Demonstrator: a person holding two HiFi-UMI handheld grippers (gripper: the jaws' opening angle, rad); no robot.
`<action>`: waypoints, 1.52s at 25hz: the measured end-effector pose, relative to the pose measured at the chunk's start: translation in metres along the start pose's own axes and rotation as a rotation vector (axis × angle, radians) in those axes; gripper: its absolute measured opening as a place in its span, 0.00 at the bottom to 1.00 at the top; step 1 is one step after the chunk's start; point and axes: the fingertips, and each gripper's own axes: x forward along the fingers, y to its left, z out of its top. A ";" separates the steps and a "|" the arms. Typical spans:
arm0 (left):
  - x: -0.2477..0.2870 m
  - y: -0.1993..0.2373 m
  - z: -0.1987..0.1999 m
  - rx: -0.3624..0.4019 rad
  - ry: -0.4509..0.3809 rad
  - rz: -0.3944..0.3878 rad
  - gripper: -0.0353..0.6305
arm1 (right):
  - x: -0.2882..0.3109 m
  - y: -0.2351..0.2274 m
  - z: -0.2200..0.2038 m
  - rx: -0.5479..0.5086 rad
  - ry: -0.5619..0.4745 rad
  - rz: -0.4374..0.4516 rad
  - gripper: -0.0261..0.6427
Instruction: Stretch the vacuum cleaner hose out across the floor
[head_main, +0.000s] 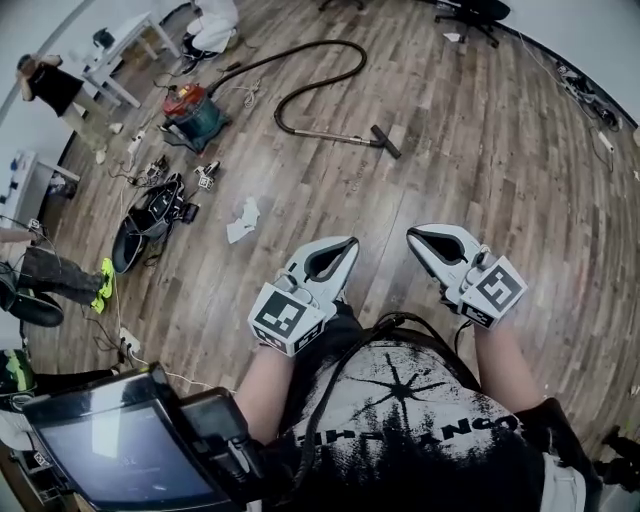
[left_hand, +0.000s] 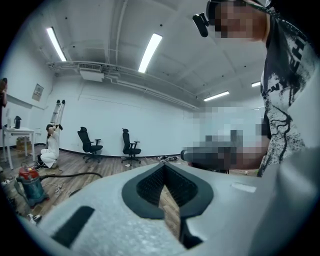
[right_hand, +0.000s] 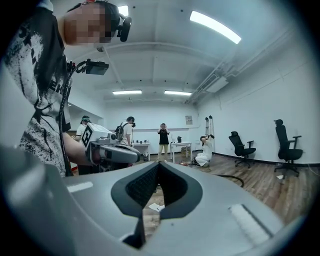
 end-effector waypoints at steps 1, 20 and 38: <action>0.003 0.011 0.001 -0.001 0.000 -0.008 0.06 | 0.009 -0.007 0.001 0.000 0.004 -0.006 0.05; 0.052 0.220 0.012 -0.011 0.020 -0.197 0.06 | 0.183 -0.126 0.014 0.013 0.036 -0.173 0.05; 0.071 0.299 0.017 -0.048 -0.009 -0.182 0.06 | 0.230 -0.184 0.018 0.009 0.064 -0.184 0.05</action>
